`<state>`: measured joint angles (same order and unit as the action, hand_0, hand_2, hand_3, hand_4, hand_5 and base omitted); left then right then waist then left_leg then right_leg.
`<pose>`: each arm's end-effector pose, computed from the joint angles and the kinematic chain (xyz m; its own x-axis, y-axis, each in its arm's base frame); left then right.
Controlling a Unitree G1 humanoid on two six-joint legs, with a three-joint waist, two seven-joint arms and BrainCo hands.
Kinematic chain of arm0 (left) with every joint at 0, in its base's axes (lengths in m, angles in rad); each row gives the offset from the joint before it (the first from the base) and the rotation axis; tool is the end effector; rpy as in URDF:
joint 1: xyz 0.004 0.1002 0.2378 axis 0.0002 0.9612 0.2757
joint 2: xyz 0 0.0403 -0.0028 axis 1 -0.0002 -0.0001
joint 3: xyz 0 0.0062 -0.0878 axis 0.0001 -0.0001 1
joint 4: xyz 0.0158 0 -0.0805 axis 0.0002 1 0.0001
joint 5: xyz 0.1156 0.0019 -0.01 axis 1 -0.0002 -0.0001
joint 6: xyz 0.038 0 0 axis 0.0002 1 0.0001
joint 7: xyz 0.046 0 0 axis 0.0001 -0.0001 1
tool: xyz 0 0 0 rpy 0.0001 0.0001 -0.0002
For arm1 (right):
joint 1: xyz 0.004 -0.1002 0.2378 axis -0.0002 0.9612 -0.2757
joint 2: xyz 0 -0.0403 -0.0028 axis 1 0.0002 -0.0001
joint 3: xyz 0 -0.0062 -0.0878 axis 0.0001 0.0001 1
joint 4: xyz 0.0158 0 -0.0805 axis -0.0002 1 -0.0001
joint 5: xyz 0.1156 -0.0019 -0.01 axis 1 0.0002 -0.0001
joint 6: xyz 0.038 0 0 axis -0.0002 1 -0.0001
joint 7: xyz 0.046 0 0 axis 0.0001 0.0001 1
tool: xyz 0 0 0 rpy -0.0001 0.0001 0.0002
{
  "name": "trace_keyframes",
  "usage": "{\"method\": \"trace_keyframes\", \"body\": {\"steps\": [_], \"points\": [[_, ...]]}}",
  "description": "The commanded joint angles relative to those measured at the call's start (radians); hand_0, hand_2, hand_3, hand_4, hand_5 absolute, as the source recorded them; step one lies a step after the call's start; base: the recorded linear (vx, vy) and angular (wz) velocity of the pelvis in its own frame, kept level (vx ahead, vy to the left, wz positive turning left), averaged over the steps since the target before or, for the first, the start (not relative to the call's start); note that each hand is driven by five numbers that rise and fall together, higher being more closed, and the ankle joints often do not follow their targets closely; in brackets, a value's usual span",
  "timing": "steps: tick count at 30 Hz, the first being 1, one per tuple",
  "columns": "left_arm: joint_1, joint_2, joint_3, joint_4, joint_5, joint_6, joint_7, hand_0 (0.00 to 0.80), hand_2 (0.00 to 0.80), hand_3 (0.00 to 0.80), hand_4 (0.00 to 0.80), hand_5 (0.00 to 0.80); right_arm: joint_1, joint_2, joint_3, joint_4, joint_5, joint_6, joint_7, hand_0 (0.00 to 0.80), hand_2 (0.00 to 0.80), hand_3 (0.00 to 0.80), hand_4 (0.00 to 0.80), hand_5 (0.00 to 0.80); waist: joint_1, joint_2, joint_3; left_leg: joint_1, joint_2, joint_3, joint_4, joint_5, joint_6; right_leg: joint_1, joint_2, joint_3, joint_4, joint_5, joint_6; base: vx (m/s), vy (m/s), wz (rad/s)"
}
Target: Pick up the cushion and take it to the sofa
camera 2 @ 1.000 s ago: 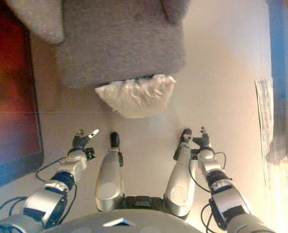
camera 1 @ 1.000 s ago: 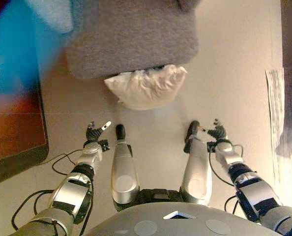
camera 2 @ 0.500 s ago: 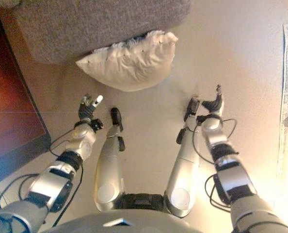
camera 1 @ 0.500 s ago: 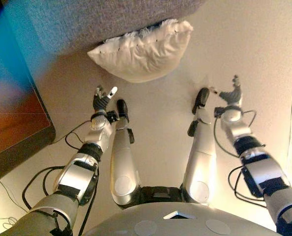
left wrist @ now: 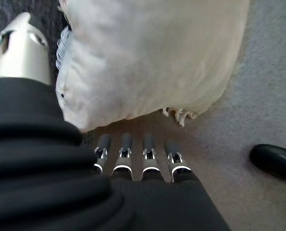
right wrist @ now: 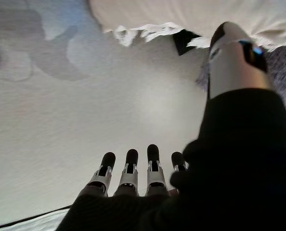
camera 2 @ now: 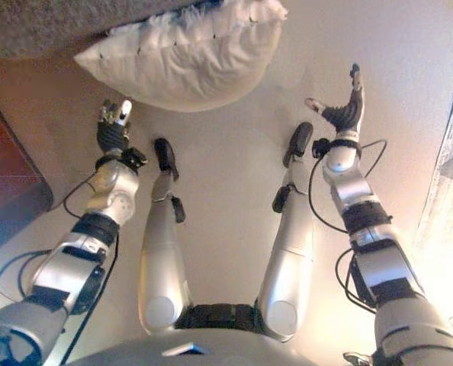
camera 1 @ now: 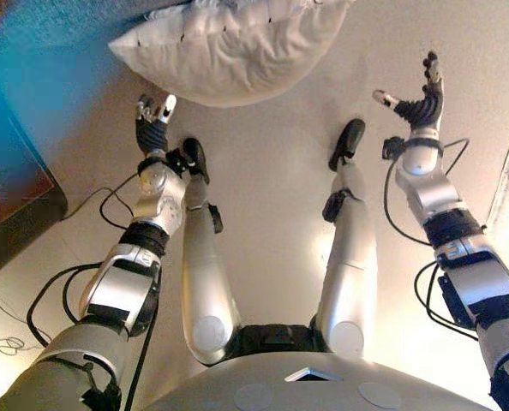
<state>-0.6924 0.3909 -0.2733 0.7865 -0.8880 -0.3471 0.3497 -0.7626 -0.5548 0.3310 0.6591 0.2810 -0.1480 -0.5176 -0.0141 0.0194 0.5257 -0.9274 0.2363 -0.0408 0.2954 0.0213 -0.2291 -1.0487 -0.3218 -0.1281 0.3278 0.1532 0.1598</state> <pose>0.3272 0.1900 0.1071 0.9301 0.3638 0.0497 -0.3200 0.8694 -0.3765 0.3348 -0.2013 0.1521 0.8863 -0.3220 0.3328 0.4190 0.8635 -0.2806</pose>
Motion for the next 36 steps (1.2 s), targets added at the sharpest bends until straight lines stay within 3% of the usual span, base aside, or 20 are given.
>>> {"method": "trace_keyframes", "body": {"steps": [1, 12, 18, 26, 36], "points": [[-0.011, 0.042, 0.053, -0.02, -0.034, -0.067, 0.008, 0.0, 0.0, 0.0, 0.0, 0.0, -0.026, -0.054, 0.018, -0.03, 0.048, -0.071, 0.025, 0.0, 0.0, 0.0, 0.0, 0.0, -0.002, 0.006, -0.006, -0.105, -0.001, -0.032, 0.034, 0.036, 0.071, -0.107, -0.069, 0.087, 0.057, 0.016, 0.071, 0.026, 0.103, 0.11], [-0.152, 0.069, 0.011, -0.02, -0.024, -0.066, -0.005, 0.0, 0.0, 0.0, 0.0, 0.0, -0.186, -0.049, 0.085, 0.006, 0.104, -0.089, 0.118, 0.0, 0.0, 0.0, 0.0, 0.0, 0.003, 0.031, -0.006, -0.216, -0.013, -0.042, 0.053, 0.044, 0.065, -0.212, -0.075, 0.111, 0.062, 0.023, 0.085, 0.026, 0.05, 0.1], [-0.207, 0.069, -0.054, -0.052, -0.086, -0.036, -0.158, 0.0, 0.0, 0.0, 0.0, 0.0, -0.256, -0.035, 0.128, 0.005, 0.191, -0.116, 0.223, 0.0, 0.0, 0.0, 0.0, 0.0, 0.009, 0.043, -0.006, -0.268, -0.019, -0.05, 0.05, 0.052, 0.058, -0.265, -0.077, 0.121, 0.065, 0.029, 0.095, 0.02, 0.026, 0.08], [-0.274, 0.033, -0.102, -0.098, -0.192, 0.018, -0.361, 0.0, 0.0, 0.0, 0.0, 0.0, -0.338, 0.03, 0.158, -0.023, 0.36, -0.121, 0.455, 0.0, 0.0, 0.0, 0.0, 0.0, 0.014, 0.052, -0.006, -0.326, -0.018, -0.06, 0.05, 0.057, 0.052, -0.327, -0.082, 0.13, 0.067, 0.035, 0.101, 0.016, 0.005, 0.08], [-0.259, -0.03, -0.135, -0.199, -0.195, 0.043, -0.48, 0.0, 0.0, 0.0, 0.0, 0.0, -0.347, 0.103, 0.184, -0.127, 0.395, -0.112, 0.605, 0.0, 0.0, 0.0, 0.0, 0.0, 0.028, 0.072, -0.006, -0.343, -0.02, -0.065, 0.049, 0.071, 0.041, -0.355, -0.093, 0.132, 0.07, 0.046, 0.102, 0.006, 0.01, 0.03]]}}
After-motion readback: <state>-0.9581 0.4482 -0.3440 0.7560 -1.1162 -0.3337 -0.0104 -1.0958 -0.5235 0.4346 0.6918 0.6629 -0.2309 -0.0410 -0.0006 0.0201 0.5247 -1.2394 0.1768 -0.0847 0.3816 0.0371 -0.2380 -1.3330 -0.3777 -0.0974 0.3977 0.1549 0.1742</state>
